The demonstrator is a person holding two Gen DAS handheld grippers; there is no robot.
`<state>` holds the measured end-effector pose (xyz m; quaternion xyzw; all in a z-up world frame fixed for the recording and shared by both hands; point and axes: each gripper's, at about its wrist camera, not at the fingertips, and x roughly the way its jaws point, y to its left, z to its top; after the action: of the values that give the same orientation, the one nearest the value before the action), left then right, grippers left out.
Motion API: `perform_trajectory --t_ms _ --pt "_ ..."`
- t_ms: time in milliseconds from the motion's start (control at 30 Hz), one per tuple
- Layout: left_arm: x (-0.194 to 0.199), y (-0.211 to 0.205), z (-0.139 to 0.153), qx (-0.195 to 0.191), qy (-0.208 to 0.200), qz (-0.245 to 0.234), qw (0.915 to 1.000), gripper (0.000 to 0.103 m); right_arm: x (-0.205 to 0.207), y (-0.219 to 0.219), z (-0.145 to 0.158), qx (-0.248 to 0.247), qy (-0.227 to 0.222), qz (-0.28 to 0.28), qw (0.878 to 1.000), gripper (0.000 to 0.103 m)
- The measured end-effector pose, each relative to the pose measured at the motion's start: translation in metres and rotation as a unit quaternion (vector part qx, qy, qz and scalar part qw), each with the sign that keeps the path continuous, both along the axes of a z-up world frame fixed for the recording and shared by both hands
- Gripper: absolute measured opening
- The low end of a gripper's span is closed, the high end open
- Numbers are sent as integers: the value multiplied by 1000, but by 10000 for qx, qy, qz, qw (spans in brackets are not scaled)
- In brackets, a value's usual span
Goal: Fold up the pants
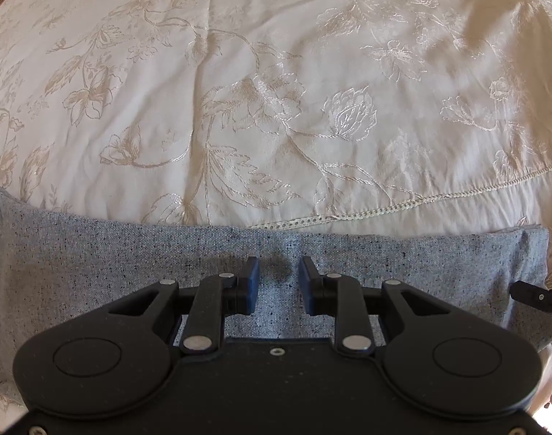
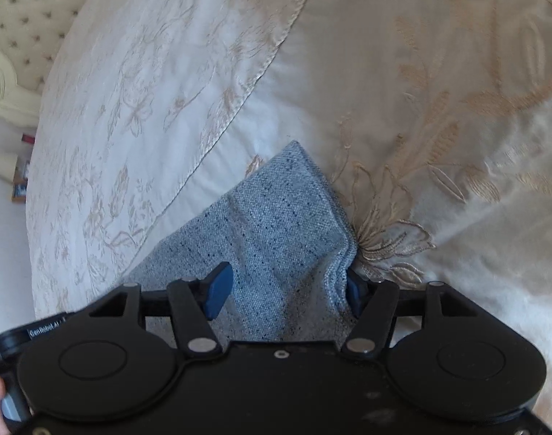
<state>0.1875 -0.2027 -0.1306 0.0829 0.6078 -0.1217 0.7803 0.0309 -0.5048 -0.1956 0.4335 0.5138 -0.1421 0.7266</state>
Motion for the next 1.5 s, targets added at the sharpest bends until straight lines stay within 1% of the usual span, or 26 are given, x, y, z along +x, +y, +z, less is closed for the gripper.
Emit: perform_trajectory --t_ms 33,67,100,133,167,200,367,433,467,533,567,633,767,833,933,1033,1133,1167,1200,1233,1300,1333,1367,1433,1500 --pt "0 0 0 8 -2 -8 10000 35 -1 2 2 -71 -15 92 9999 54" --pt "0 0 0 10 -4 -7 10000 35 1 5 5 -294 23 314 9991 47" --pt "0 1 -1 3 0 -8 10000 35 4 9 9 -573 88 591 9966 25" --pt "0 1 -1 -12 1 -11 10000 35 6 12 11 -745 72 902 9931 13" --pt "1 1 -1 -32 -4 -15 10000 35 6 14 15 -851 -34 1210 9890 12" --pt "1 1 -2 -44 -12 -23 10000 35 6 15 18 -913 -76 1327 9869 10" --pt "10 -2 -8 -16 -92 -59 9999 35 0 14 44 -1010 -414 1470 9831 9" --pt "18 -3 -18 58 -27 -30 10000 34 -1 16 54 -1012 -535 1484 9823 9" --pt "21 -3 -25 88 50 -25 9999 31 -3 18 61 -1037 -585 1505 9814 9" --pt "26 -4 -34 115 100 -39 9999 30 -1 24 70 -1070 -660 1522 9803 9" --pt "27 -4 -32 111 83 -48 9999 29 0 26 74 -1090 -676 1511 9802 9" --pt "24 -2 -20 52 -32 4 10000 28 0 27 80 -1124 -714 1495 9798 9" --pt "-5 14 18 -182 -354 4 9992 28 2 29 89 -1163 -723 1475 9795 9" --pt "-26 25 24 -171 -321 20 9993 28 0 30 93 -1185 -750 1454 9794 9" --pt "-54 38 17 -175 -55 2 9998 28 0 33 97 -1211 -782 1425 9792 9" --pt "-80 41 3 -173 250 -262 9992 28 -1 36 100 -1237 -786 1408 9791 9" --pt "-96 38 -15 71 404 -407 9983 29 0 39 101 -1281 -745 1406 9789 9" --pt "-99 39 -24 213 437 -342 9982 29 0 40 102 -1300 -740 1397 9788 9" --pt "-100 41 -30 207 486 -261 9983 29 0 41 103 -1324 -739 1382 9787 9" --pt "-100 42 -34 172 487 -220 9984 29 0 43 105 -1333 -747 1374 9787 9" --pt "-97 41 -32 140 518 -294 9981 28 -2 46 108 -1332 -743 1351 9790 9" --pt "-94 44 -28 34 536 -297 9981 28 -2 48 109 -1332 -739 1337 9792 9" --pt "-91 50 -21 -183 524 -239 9982 29 -3 51 112 -1365 -730 1329 9790 9" --pt "-84 66 -5 -503 397 -34 9979 29 -3 59 118 -1503 -727 1334 9769 9" --pt "-78 84 8 -606 257 108 9978 29 -3 69 128 -1589 -754 1315 9756 9"
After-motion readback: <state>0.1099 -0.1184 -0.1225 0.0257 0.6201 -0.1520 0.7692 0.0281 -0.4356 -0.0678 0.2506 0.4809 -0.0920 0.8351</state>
